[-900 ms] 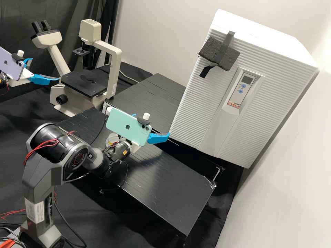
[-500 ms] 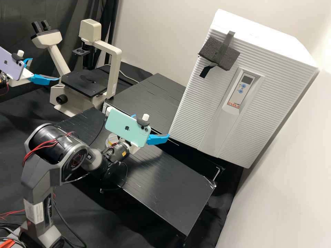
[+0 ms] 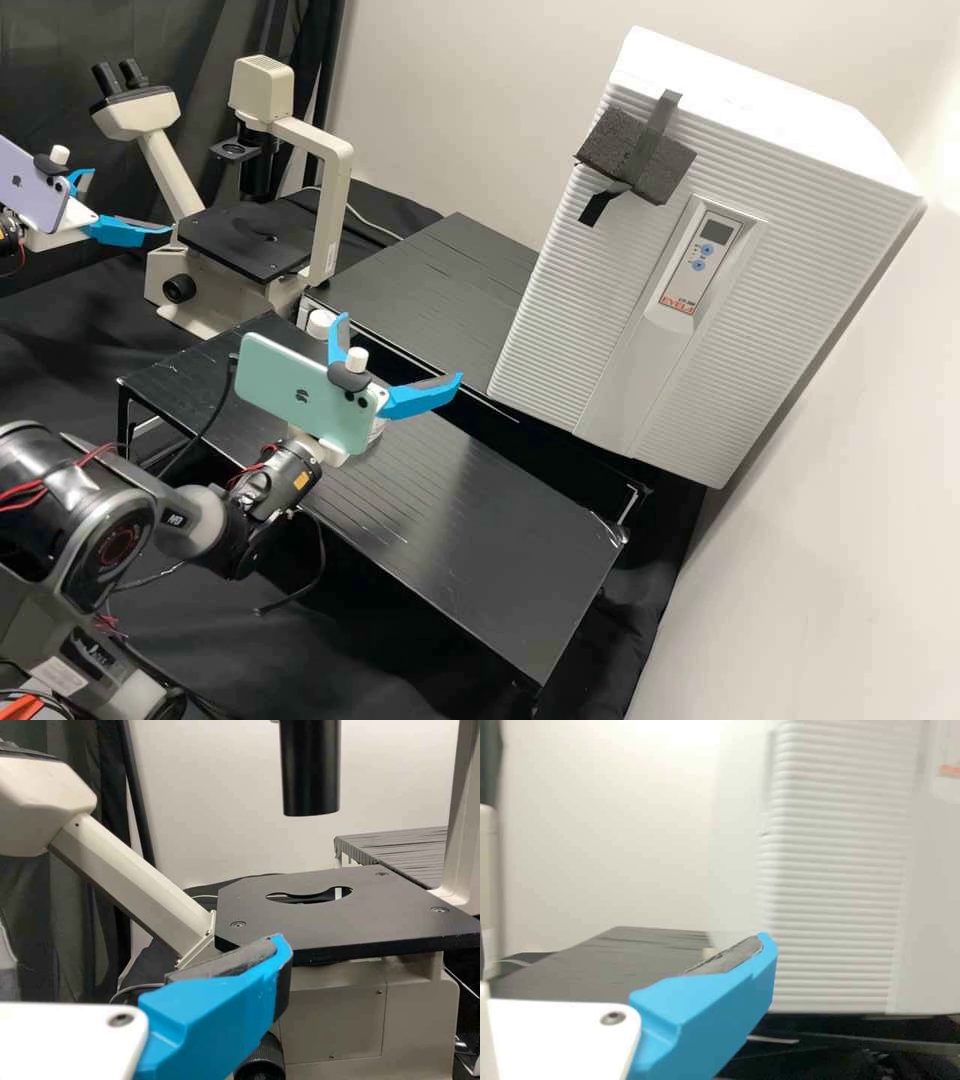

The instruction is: Open the petri dish lid.

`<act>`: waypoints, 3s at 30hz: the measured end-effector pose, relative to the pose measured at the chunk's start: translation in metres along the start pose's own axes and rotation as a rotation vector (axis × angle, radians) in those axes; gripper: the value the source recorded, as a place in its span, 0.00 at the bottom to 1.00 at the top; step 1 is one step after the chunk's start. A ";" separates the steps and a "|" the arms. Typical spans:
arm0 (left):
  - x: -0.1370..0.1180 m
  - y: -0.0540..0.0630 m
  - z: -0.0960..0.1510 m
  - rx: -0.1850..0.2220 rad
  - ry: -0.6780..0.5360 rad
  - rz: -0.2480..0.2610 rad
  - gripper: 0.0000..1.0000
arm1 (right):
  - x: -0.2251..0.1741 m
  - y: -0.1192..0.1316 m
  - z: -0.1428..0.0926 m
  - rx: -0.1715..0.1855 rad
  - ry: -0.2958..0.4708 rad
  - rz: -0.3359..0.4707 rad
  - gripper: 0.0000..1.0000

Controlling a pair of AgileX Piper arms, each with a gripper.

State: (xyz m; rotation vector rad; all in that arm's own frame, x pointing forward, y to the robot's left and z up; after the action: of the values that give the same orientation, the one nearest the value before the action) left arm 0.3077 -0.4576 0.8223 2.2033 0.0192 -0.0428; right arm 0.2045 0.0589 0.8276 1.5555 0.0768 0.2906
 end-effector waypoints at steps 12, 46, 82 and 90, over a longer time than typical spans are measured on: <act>0.000 0.000 0.000 0.000 0.000 0.000 1.00 | -0.019 -0.031 -0.004 -0.006 0.011 -0.152 1.00; 0.000 0.000 0.000 0.000 0.000 0.000 1.00 | -0.020 -0.045 0.004 -0.038 -0.084 -0.179 1.00; 0.000 0.000 0.000 0.000 0.000 0.000 1.00 | -0.016 -0.048 0.005 -0.066 -0.086 -0.183 0.00; 0.000 0.000 0.000 0.000 0.000 0.000 1.00 | -0.014 -0.049 0.005 -0.067 -0.086 -0.182 1.00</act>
State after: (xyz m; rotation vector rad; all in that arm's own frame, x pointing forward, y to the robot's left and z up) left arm 0.3077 -0.4576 0.8223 2.2033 0.0192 -0.0428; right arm 0.1989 0.0515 0.7773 1.4812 0.1394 0.0814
